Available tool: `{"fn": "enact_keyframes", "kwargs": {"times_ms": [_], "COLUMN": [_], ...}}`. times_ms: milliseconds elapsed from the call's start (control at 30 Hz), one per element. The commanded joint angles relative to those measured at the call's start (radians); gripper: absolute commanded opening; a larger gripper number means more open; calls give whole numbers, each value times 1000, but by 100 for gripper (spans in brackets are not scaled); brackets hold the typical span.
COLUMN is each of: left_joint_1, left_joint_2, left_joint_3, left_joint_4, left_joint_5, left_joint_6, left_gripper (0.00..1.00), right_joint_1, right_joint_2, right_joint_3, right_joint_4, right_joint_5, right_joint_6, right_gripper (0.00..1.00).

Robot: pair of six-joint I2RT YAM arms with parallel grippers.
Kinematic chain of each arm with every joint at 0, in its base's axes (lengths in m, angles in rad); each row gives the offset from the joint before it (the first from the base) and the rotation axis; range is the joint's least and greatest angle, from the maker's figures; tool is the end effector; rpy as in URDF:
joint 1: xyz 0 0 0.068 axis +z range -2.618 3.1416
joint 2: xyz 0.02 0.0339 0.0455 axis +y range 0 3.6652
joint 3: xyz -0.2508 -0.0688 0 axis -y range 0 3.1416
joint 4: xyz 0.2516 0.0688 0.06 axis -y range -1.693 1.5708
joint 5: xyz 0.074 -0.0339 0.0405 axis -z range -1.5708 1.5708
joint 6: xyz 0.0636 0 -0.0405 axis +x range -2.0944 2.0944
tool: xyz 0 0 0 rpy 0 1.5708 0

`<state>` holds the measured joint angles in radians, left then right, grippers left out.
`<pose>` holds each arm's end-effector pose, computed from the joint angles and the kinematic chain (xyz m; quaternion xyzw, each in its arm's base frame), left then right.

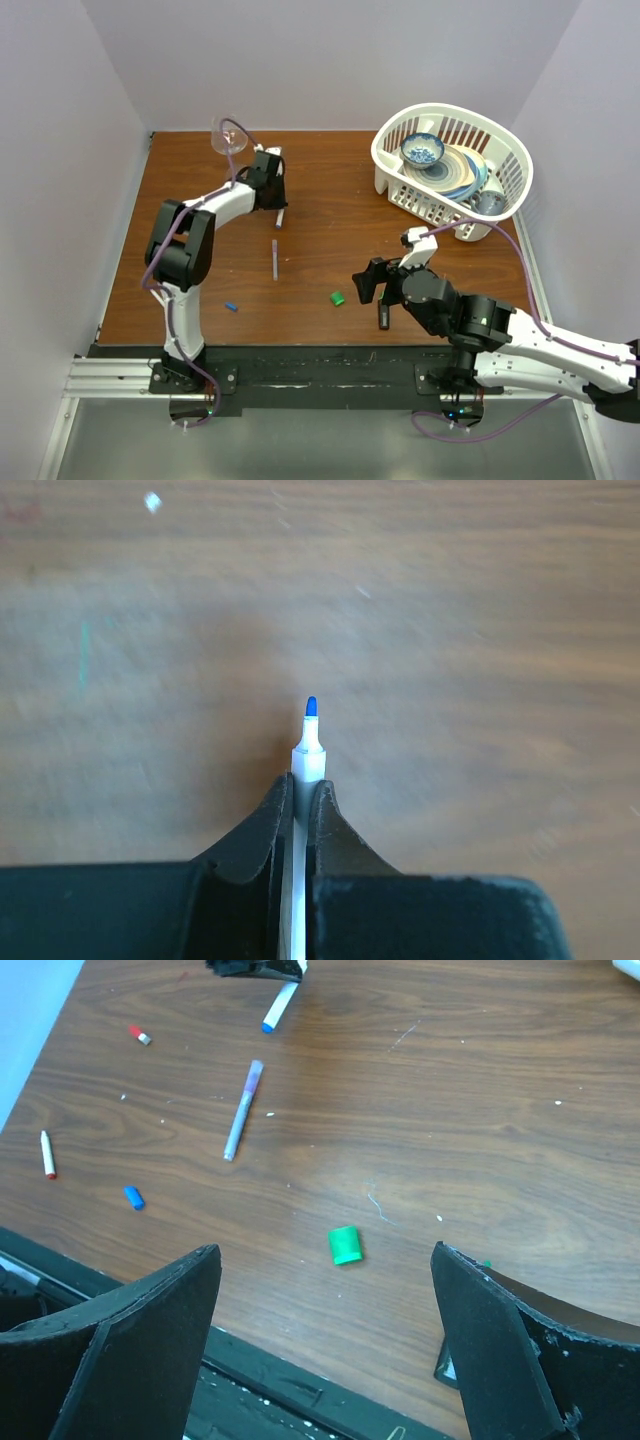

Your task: Insert the pens into the pen caps

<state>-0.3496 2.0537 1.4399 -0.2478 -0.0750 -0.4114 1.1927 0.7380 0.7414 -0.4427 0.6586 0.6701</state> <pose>0.4396 -0.1552 0.1355 -0.0420 0.9363 -0.0962 0.3352 0.1094 0.1700 0.2902 -0.0389 0.8165 0.2441 0.5217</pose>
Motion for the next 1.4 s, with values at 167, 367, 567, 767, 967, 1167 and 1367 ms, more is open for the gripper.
{"fn": "enact_keyframes", "kwargs": {"times_ms": [167, 367, 567, 767, 967, 1167, 1367], "left_joint_1": [-17, -26, -28, -32, -34, -35, -35], "left_joint_2": [-424, -642, -831, -975, -1017, -1041, -1057], "left_joint_3": [-283, -453, -625, -775, -797, -822, -846], "left_joint_4": [291, 459, 639, 775, 805, 832, 843], "left_joint_5": [303, 454, 554, 583, 600, 601, 607], "left_joint_6": [-225, -358, -492, -609, -636, -658, -681], "left_gripper": [0, 0, 0, 0, 0, 0, 0], "right_joint_1": [-16, -209, -324, -324, -324, -324, -326], "right_joint_2": [38, 181, 296, 397, 471, 512, 549], "right_joint_3": [-5, 43, 21, 52, 98, 101, 118], "right_joint_4": [255, 438, 720, 849, 897, 920, 935], "right_joint_5": [-105, -516, -700, -737, -786, -798, -787], "right_joint_6": [-66, -8, 82, 140, 157, 172, 175], "right_gripper": [86, 84, 79, 73, 65, 55, 45]}}
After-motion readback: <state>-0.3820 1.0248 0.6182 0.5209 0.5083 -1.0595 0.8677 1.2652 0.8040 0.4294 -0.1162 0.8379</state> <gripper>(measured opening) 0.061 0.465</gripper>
